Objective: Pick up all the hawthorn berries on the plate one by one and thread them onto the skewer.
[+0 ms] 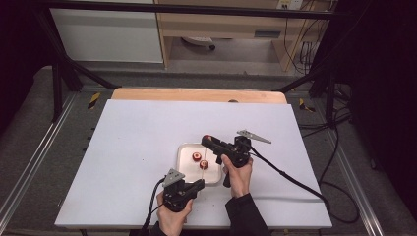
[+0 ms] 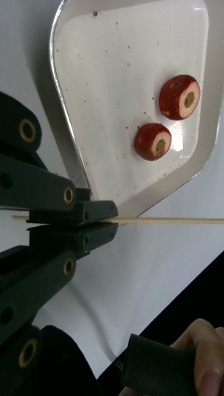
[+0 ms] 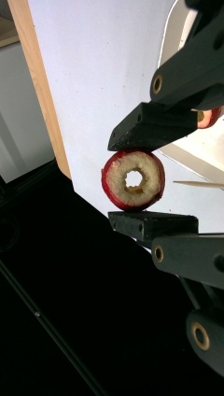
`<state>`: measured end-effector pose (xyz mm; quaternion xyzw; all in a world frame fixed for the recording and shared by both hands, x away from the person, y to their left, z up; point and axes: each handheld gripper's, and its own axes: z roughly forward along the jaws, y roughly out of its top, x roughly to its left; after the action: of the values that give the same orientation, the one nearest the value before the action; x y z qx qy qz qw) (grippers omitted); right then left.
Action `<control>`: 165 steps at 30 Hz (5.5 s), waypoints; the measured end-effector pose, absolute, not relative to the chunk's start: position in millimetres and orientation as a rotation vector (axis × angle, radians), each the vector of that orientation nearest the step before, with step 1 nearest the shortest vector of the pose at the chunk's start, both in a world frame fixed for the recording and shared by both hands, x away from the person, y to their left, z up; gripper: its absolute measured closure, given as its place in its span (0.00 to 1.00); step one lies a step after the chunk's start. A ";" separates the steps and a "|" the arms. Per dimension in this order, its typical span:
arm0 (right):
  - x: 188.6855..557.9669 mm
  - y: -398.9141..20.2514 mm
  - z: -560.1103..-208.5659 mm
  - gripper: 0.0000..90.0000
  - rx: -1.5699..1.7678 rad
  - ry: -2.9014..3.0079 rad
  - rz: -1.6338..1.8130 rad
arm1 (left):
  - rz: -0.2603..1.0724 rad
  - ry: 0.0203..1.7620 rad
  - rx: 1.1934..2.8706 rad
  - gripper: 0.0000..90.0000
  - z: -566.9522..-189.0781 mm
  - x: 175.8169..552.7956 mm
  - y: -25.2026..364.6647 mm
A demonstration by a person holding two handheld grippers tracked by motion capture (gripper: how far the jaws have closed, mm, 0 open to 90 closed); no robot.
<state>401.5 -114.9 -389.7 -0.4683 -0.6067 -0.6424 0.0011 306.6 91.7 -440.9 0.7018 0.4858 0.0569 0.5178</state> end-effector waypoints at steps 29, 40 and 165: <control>398.6 -108.9 -399.2 0.67 -1.431 -1.949 -1.970 | 0.090 1.209 1.623 0.98 -439.8 311.8 94.0; 393.9 -106.4 -404.4 0.67 -1.387 -2.011 -1.922 | 0.093 1.214 1.625 0.98 -430.4 324.8 95.5; 429.4 -84.0 -384.6 0.68 -1.080 -2.702 -1.211 | 0.344 1.083 1.834 0.98 -442.2 297.9 156.3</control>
<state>429.4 -84.0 -384.6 -0.3426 -0.8573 -0.3844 -0.0051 297.9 156.3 -442.2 0.7494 0.4422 0.1403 0.4724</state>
